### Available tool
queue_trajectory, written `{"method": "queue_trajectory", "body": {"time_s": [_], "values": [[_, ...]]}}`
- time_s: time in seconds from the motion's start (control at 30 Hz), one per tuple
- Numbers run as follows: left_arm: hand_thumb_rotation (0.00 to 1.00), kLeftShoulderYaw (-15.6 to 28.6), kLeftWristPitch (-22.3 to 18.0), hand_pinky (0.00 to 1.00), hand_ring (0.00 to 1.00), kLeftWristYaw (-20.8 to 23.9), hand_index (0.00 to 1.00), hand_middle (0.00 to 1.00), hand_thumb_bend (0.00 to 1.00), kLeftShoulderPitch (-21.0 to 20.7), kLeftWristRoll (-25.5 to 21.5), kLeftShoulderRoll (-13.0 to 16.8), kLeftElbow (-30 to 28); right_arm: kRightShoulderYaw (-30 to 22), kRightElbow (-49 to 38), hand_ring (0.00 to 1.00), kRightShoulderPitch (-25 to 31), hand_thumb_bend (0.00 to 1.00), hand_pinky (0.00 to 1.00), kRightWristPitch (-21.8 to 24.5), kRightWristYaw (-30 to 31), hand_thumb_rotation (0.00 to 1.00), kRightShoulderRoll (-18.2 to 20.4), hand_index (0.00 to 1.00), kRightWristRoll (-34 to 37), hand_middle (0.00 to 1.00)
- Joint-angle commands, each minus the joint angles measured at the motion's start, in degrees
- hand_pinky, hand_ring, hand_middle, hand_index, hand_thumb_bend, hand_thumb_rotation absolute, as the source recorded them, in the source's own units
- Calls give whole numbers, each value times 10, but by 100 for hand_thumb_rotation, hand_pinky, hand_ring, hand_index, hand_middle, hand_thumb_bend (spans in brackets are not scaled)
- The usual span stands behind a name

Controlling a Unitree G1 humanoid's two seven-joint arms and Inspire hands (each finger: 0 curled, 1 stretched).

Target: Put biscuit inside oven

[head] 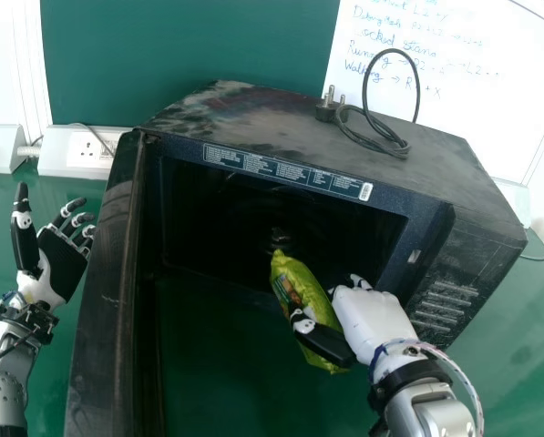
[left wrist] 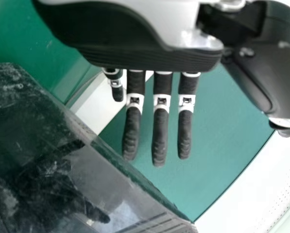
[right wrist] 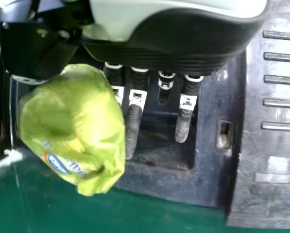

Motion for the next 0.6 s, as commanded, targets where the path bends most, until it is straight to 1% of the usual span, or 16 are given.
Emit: {"method": "queue_trajectory", "body": {"time_s": [0.0,0.07,0.13,0.17,0.27,0.37,0.43,0.57], "values": [[8,2,3,23,32,1,49,41,52,4,-1,3,-5,1,2,49,-23,53,65,6,-15,0,8,51,5,45],[8,3,1,23,32,-5,49,41,52,3,-2,4,-2,4,7,50,-37,53,67,7,-19,0,10,51,8,45],[8,2,-2,23,32,-10,49,41,52,3,0,5,1,8,11,45,-50,52,61,7,-20,0,11,52,9,43],[8,3,-3,23,32,-9,49,42,52,3,0,5,1,12,15,45,-59,52,61,7,-17,0,10,52,6,43],[8,3,-2,24,32,-10,49,41,52,3,0,3,1,19,29,50,-84,53,66,14,-13,0,14,50,0,47],[8,4,4,24,32,-7,49,41,52,2,-5,2,0,23,47,51,-103,53,64,19,-26,0,18,49,9,48],[8,4,5,23,32,-3,49,41,52,3,-5,1,-3,25,56,52,-112,53,65,20,-32,0,17,48,13,49],[8,4,3,23,32,-4,49,41,52,4,-3,2,-3,32,85,54,-132,52,67,18,-66,0,14,46,28,51]]}}
